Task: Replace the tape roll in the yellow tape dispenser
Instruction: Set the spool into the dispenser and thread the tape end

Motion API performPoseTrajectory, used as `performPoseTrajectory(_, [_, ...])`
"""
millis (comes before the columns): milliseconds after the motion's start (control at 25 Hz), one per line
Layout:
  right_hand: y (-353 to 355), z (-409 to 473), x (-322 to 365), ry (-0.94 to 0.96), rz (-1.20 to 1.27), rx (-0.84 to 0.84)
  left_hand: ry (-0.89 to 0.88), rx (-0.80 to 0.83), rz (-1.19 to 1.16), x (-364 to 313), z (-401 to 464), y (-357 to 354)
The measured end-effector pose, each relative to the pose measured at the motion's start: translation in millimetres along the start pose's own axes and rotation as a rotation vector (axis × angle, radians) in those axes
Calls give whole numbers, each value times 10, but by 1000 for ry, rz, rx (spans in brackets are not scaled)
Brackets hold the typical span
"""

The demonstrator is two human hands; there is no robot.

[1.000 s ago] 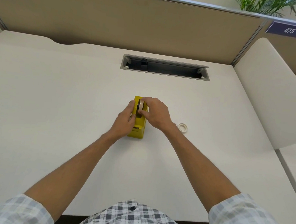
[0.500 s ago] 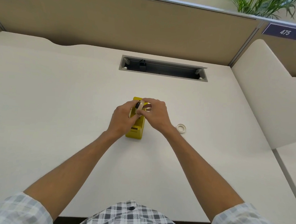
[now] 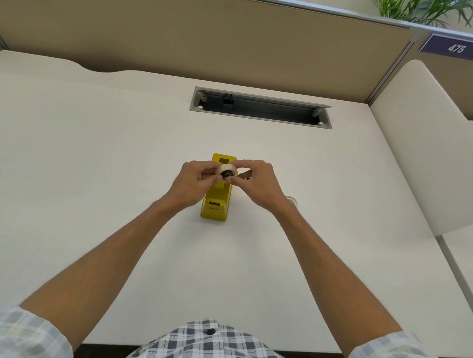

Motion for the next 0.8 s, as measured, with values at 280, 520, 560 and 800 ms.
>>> performPoseTrajectory(280, [-2, 36, 7, 19, -14, -33, 4, 27, -41, -55, 49, 78])
performPoseTrajectory(520, [-11, 32, -13, -17, 36, -49, 7, 30, -48, -54, 53, 89])
performPoseTrajectory(560, [-12, 23, -14, -22, 56, -63, 10, 32, -55, -39, 60, 89])
performPoseTrajectory(800, [-71, -34, -4, -28, 15, -221, -39, -110, 210, 138, 35, 102])
Point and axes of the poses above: each hand's wrist, its own z-axis towards the middle knuckle, its own y-axis out of the back of the hand, x = y × z, the point moved 5 cm from there along z, towards the middle knuckle, and after that the axes turned 7 degrees about y, right-handed, at the moved point
